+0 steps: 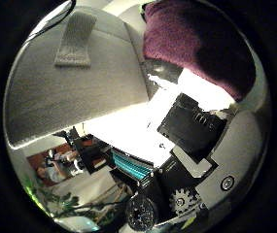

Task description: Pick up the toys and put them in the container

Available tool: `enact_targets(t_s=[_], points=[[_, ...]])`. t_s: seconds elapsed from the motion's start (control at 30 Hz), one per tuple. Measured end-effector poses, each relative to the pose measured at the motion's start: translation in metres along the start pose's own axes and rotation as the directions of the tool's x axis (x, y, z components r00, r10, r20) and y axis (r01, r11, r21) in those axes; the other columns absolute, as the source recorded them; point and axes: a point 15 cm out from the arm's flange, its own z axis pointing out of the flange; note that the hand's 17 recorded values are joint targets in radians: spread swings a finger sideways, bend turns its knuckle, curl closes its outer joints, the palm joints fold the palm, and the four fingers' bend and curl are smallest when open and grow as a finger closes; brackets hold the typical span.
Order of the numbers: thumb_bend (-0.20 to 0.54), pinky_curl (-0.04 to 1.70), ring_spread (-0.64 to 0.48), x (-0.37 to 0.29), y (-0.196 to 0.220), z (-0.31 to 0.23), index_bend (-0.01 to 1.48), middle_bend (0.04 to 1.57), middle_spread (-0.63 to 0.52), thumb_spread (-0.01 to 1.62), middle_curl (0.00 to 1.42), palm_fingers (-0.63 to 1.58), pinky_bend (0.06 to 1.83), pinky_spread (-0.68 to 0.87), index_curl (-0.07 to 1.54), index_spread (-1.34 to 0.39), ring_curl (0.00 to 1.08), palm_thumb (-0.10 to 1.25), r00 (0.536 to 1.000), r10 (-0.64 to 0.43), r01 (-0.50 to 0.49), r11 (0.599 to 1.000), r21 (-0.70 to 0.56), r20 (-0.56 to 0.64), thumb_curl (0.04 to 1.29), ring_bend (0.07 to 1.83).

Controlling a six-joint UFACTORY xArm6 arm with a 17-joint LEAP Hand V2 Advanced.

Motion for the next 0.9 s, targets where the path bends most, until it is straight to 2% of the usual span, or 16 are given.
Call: enact_targets(t_s=[0.13,0.23,0.37,0.6,0.77,0.9], points=[[-0.007,0.41,-0.25,0.012,-0.004,-0.013,0.72,1.06,-0.20,0.93,0.64,1.35,1.09,-0.42,0.65,-0.38,0.50,0.91,0.999,-0.011,0.011,1.000,0.007,-0.039,0.50,1.18],[-0.007,0.50,-0.24,0.018,-0.003,-0.021,0.87,1.21,-0.18,0.76,0.71,1.22,1.23,-0.34,0.75,-0.34,0.56,1.03,0.999,0.004,-0.004,1.000,0.008,-0.042,0.60,1.29],[-0.014,0.58,-0.23,0.030,-0.005,-0.039,0.99,1.29,-0.17,0.56,0.76,1.11,1.30,-0.28,0.83,-0.31,0.62,1.08,0.998,0.026,-0.025,0.999,0.023,-0.054,0.70,1.37],[-0.020,0.68,-0.22,0.056,-0.001,-0.105,1.05,1.33,-0.16,0.44,0.81,1.06,1.31,-0.24,0.88,-0.28,0.68,1.07,0.993,0.062,-0.058,0.997,0.042,-0.104,0.79,1.39],[-0.021,0.75,-0.22,0.064,0.011,-0.174,1.05,1.33,-0.16,0.44,0.83,1.05,1.29,-0.22,0.90,-0.27,0.71,1.05,0.986,0.092,-0.074,0.989,0.128,-0.139,0.83,1.39],[-0.022,0.80,-0.22,0.060,0.024,-0.221,1.06,1.32,-0.16,0.45,0.84,1.05,1.27,-0.22,0.91,-0.27,0.72,1.04,0.985,0.096,-0.076,0.987,0.141,-0.140,0.86,1.37]])
